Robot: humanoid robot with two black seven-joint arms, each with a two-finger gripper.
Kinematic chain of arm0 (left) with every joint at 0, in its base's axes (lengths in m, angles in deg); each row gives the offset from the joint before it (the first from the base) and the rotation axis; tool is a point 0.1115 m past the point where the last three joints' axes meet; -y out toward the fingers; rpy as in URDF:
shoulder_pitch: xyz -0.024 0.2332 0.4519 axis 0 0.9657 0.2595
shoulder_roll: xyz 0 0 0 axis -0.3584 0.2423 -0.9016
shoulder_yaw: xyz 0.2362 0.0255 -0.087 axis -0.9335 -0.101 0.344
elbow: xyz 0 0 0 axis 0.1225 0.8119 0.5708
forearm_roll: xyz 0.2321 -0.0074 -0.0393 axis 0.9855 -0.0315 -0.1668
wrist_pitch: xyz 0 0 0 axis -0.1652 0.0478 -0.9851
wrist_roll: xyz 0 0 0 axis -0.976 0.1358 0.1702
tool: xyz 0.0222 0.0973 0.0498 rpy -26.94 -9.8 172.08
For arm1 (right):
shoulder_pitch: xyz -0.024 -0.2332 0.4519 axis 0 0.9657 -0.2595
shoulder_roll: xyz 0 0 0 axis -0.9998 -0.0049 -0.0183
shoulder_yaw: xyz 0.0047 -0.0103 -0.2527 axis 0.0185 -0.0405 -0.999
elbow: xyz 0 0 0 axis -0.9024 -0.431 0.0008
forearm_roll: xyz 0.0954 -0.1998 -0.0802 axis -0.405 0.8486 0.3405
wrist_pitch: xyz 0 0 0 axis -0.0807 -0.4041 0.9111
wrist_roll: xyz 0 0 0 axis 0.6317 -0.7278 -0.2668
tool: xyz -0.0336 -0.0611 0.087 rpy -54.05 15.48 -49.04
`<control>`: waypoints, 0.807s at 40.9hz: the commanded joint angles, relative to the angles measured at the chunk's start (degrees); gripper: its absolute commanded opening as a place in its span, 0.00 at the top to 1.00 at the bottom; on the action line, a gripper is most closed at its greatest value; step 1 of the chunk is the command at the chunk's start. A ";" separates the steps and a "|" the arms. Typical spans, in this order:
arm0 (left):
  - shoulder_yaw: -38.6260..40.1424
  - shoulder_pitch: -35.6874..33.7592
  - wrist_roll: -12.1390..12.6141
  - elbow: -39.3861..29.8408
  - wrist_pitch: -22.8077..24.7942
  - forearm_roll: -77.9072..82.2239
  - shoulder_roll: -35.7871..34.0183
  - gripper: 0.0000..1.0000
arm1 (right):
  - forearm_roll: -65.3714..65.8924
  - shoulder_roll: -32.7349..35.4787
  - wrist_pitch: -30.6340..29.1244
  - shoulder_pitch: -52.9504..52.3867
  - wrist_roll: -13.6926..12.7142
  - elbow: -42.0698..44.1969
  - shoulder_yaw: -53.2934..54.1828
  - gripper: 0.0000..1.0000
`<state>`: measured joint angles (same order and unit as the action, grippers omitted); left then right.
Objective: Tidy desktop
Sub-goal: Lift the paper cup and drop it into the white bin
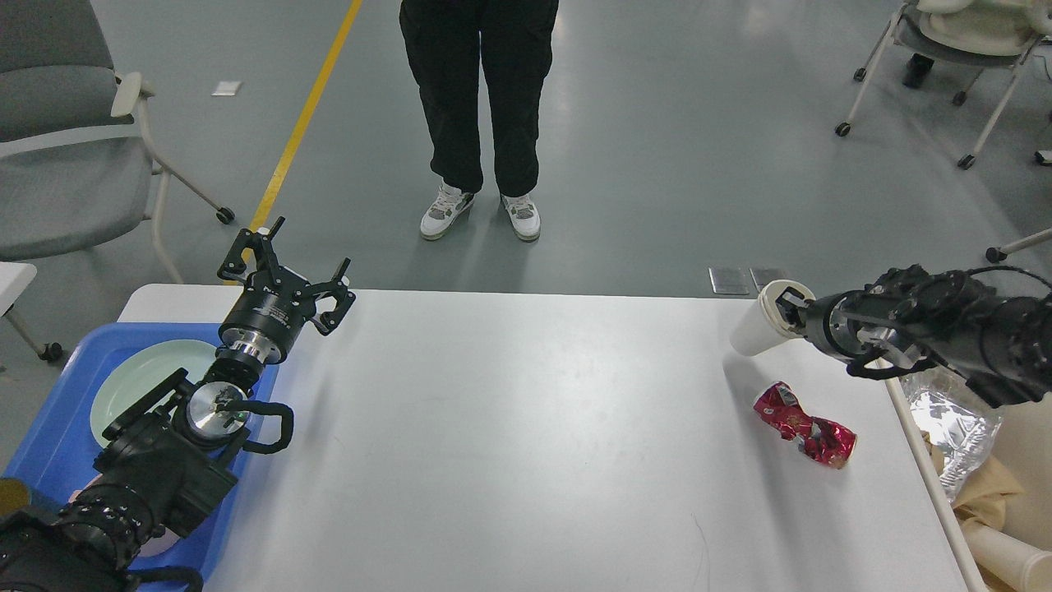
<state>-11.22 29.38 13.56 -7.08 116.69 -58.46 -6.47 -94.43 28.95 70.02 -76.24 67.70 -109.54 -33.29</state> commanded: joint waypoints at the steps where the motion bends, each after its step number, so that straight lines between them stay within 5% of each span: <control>1: 0.00 -0.02 -0.06 0.00 0.00 0.00 0.00 0.03 | 1.37 3.89 -1.53 -11.43 0.09 -10.88 -0.67 1.00; 10: 0.00 0.06 0.02 0.00 0.00 0.00 0.00 0.03 | 10.16 4.60 -15.32 -35.42 2.63 -35.41 -3.75 1.00; 16: 0.00 0.06 0.02 0.00 0.00 0.00 0.00 0.03 | 12.62 3.46 -21.83 -43.79 4.39 -43.69 -4.63 1.00; 26: 0.00 -0.03 -0.06 0.00 0.00 0.00 0.00 0.03 | 16.92 4.15 -19.30 -40.29 4.31 -38.69 -10.07 1.00; 33: 0.00 0.06 0.02 0.00 0.00 0.00 0.00 0.03 | 21.33 9.78 -12.70 -26.41 4.39 -24.47 -14.91 1.00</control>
<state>-11.22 29.40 13.52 -7.06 116.69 -58.47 -6.48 -75.42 35.43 53.74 -111.97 72.02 -143.76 -45.58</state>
